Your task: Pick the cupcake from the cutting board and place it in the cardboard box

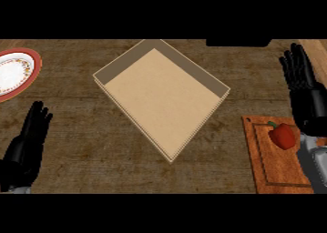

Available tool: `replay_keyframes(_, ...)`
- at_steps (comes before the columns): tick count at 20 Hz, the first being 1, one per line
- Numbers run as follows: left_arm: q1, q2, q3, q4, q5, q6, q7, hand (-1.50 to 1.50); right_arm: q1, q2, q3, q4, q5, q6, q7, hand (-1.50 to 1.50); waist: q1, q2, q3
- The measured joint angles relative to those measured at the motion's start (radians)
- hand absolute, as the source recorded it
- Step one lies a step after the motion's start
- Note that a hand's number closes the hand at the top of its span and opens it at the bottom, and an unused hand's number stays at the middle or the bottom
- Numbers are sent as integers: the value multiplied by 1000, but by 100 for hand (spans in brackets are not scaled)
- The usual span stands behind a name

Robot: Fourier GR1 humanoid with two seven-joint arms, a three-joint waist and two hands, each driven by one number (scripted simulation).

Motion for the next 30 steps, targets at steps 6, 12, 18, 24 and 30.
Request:
replay_keyframes(6, -70, 89, -35, -23, -95, -64, -28, 0, 46, -227, -193, -57, -155, 214, -9, -150, -75, 1, 10)
replay_keyframes(12, -143, 145, -85, -41, -135, -154, -20, 0, 193, -485, -352, 110, -123, 450, -183, -150, -98, 14, 14)
replay_keyframes(18, -216, 153, -100, -9, -142, -220, -19, 0, 301, -624, -428, 262, 46, 551, -535, -150, -60, 20, 15)
replay_keyframes(24, -263, 135, -113, 24, -158, -255, -12, 0, 392, -715, -387, 294, 259, 454, -668, -150, -33, 18, 12)
replay_keyframes(30, -287, 115, -113, 39, -178, -260, 8, 0, 486, -803, -321, 161, 425, 420, -655, -150, -31, 13, 9)
